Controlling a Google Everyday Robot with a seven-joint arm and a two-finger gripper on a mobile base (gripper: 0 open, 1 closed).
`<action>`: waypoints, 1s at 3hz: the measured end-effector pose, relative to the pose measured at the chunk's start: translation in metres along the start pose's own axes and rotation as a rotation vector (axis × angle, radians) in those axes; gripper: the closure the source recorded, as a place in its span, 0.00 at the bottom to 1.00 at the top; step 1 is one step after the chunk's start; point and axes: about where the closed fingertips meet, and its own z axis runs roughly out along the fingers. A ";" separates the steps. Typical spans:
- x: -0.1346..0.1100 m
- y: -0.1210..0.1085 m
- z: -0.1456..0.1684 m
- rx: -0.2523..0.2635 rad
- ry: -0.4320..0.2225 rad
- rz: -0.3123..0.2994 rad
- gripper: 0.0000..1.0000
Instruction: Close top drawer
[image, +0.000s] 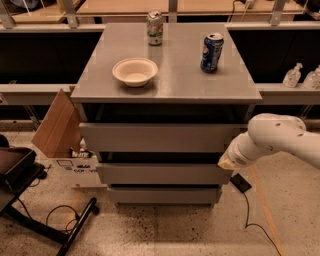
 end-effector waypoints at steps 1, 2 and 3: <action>-0.002 -0.029 0.004 0.059 -0.039 -0.004 1.00; -0.001 -0.065 0.002 0.130 -0.071 -0.007 1.00; 0.001 -0.090 -0.001 0.164 -0.087 0.002 1.00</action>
Offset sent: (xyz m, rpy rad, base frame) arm 0.0970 -0.0564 0.0264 0.0028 -0.2510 -0.0526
